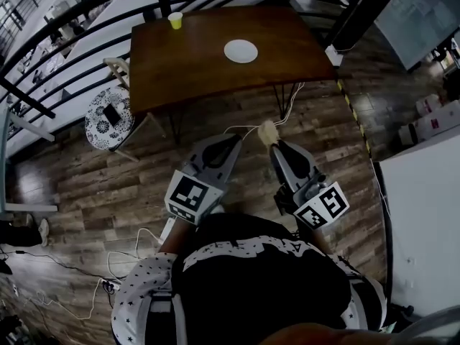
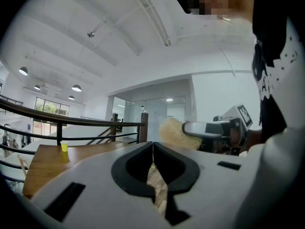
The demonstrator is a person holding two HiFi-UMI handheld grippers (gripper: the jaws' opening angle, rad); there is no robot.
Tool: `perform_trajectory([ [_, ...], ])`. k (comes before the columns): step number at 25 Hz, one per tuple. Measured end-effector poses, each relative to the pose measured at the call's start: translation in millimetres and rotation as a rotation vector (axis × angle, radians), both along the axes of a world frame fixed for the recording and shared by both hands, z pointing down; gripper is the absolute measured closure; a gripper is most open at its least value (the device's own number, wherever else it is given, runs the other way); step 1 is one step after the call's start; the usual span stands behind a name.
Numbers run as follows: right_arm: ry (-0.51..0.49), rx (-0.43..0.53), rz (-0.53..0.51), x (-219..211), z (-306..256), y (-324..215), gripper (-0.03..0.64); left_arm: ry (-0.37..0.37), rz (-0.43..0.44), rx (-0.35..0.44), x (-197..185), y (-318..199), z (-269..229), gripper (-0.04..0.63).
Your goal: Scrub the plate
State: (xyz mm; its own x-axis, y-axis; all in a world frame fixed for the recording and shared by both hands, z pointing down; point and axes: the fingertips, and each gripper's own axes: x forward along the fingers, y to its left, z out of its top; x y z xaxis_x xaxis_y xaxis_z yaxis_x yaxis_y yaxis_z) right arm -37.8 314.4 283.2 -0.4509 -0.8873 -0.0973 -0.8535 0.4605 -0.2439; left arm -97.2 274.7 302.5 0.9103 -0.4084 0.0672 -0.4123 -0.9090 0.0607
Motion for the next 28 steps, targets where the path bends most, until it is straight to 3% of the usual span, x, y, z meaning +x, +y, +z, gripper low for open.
perform_trajectory([
  [6, 0.017, -0.004, 0.005, -18, 1, -18, 0.568, -0.009, 0.039, 0.018, -14, -13, 4, 0.581],
  [17, 0.034, -0.030, -0.007, -29, 3, -46, 0.568, 0.011, 0.025, -0.026, -24, -45, 12, 0.581],
  [28, -0.012, -0.006, -0.134, -5, -1, -108, 0.568, -0.032, -0.110, -0.029, -5, -91, 14, 0.581],
])
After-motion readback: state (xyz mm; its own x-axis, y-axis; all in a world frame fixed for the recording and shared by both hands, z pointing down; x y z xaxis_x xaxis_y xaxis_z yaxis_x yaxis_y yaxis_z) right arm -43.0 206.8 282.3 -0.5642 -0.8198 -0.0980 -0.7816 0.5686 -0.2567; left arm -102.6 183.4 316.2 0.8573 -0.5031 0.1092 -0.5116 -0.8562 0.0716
